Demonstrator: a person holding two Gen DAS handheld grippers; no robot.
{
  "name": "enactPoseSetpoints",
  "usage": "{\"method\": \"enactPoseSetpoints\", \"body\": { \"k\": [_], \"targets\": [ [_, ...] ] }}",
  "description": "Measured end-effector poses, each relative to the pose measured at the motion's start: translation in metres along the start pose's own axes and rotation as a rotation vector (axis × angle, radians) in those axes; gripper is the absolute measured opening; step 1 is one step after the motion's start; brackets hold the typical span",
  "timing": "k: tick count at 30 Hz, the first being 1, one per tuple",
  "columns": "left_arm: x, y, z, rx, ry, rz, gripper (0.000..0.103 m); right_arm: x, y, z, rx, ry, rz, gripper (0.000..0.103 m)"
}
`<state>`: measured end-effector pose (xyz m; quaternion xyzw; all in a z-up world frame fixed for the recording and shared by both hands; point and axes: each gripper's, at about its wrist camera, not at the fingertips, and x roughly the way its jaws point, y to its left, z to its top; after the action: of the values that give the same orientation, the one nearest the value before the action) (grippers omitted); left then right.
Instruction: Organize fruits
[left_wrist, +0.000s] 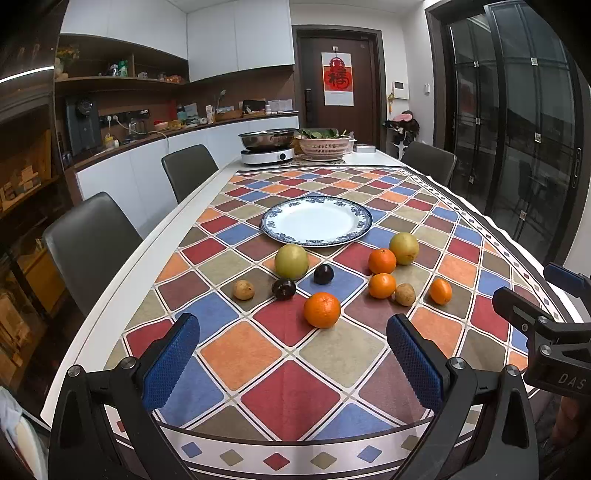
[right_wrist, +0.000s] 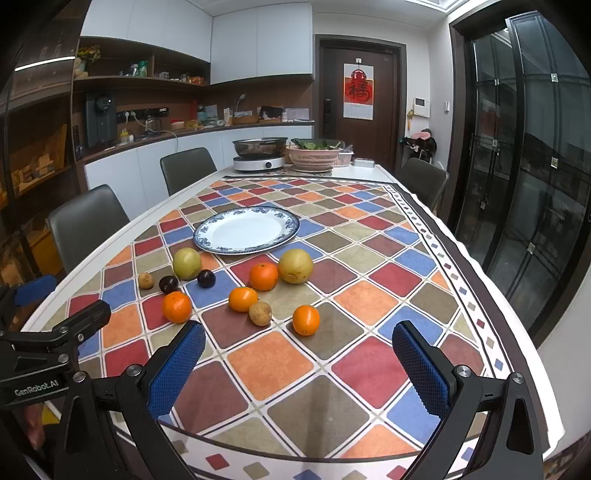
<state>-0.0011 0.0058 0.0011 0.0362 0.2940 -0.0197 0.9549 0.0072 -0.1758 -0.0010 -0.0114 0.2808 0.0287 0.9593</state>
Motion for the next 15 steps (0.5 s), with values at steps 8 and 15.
{"method": "enactPoseSetpoints", "body": {
  "k": [8,15],
  "targets": [
    [0.0007,-0.0012,-0.0006,-0.001,-0.001,0.002,0.103,-0.0006,0.0007,-0.0002,-0.001,0.000,-0.003,0.102],
    [0.0005,-0.0006,-0.0010,0.000,-0.001,0.002,0.103,-0.0004,0.0008,-0.0004,-0.001,0.000,-0.003,0.102]
  ]
}}
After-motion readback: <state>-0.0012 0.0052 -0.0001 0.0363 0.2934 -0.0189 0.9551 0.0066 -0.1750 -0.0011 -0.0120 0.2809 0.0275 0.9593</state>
